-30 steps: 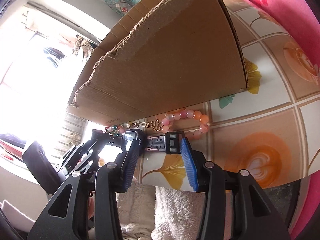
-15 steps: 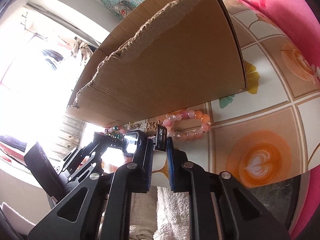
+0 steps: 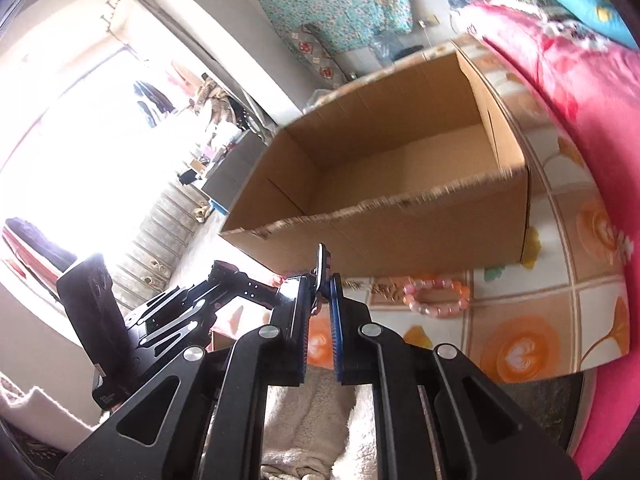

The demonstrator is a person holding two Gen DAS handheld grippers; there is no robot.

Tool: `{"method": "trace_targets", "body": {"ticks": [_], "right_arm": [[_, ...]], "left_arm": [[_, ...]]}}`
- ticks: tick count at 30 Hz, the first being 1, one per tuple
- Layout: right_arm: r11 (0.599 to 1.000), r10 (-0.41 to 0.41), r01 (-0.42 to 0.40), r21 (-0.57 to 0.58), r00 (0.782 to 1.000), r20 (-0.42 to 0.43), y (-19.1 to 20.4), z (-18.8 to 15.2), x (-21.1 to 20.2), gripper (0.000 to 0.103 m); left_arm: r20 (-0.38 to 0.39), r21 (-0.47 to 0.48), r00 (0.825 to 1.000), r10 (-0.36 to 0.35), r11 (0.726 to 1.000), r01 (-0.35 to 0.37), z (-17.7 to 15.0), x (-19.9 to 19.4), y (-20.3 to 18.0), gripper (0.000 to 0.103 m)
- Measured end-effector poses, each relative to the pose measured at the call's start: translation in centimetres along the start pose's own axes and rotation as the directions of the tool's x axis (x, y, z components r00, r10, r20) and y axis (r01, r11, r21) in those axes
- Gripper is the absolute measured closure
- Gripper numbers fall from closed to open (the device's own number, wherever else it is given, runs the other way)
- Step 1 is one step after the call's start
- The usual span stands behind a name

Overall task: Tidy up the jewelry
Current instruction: 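Lift the smartwatch with the right tool and drop it into the box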

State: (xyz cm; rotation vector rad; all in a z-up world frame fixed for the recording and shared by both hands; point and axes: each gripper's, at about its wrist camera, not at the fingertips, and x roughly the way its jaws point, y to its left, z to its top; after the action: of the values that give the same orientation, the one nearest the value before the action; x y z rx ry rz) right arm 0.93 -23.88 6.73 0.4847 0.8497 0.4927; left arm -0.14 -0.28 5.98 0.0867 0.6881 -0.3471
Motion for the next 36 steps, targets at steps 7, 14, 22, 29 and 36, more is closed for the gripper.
{"method": "trace_targets", "body": {"ticks": [7, 14, 22, 29, 36], "right_arm": [[0.991, 0.011, 0.000, -0.136, 0.997, 0.079, 2.4, 9.3, -0.7, 0.093], [0.986, -0.137, 0.127, -0.106, 0.986, -0.090, -1.9, 16.6, 8.0, 0.093], [0.966, -0.257, 0.252, -0.051, 0.940, -0.225, -7.0, 19.6, 15.1, 0.093], [0.955, -0.295, 0.289, -0.062, 0.924, -0.243, -7.8, 19.3, 15.3, 0.090], [0.936, -0.347, 0.334, -0.112, 0.928, -0.137, -6.7, 19.7, 11.7, 0.087]], "left_arm": [[0.033, 0.013, 0.994, -0.102, 0.995, 0.102, 9.0, 1.4, 2.6, 0.084], [-0.290, -0.055, 0.945, -0.151, 0.988, 0.141, 14.9, 15.2, 4.3, 0.084], [-0.468, -0.065, 0.882, -0.053, 0.998, 0.026, 15.9, 24.2, 5.1, 0.068], [-0.437, -0.037, 0.899, -0.007, 0.999, -0.010, 16.1, 23.7, 5.1, 0.045], [-0.293, -0.002, 0.956, -0.007, 1.000, 0.007, 17.1, 18.3, 4.7, 0.042]]}}
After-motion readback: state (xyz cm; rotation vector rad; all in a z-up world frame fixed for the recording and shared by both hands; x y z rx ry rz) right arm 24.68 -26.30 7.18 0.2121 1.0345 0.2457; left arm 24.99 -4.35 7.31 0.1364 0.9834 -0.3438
